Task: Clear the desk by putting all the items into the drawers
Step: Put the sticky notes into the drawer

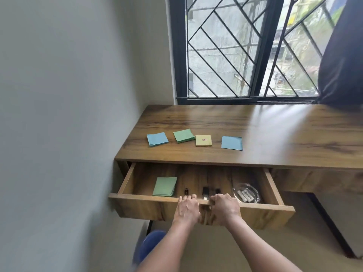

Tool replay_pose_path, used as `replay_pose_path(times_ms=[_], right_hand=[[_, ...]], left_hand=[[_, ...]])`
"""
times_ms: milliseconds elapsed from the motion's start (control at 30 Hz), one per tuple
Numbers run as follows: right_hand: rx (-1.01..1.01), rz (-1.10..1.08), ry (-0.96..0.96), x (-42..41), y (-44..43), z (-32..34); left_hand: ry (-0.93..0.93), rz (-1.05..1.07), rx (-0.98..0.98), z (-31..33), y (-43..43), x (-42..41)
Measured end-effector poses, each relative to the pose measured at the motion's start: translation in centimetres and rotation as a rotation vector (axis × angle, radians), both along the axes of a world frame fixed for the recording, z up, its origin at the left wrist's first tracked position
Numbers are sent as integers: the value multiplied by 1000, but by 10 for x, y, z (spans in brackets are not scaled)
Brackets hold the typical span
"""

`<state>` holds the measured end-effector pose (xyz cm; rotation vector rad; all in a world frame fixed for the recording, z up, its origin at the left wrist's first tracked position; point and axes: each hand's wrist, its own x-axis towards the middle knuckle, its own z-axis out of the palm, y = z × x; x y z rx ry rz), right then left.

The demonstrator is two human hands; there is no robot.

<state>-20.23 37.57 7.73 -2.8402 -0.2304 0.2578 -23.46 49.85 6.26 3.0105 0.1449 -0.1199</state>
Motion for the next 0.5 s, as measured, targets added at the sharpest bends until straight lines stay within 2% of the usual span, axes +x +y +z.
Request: replay_pose_path(times_ms=[200, 500], right_hand=[[57, -20, 60, -57, -11, 5], [23, -56, 153, -111, -12, 8]], left_hand=[[50, -58, -63, 6, -3, -60], [132, 0, -123, 24, -10, -120]])
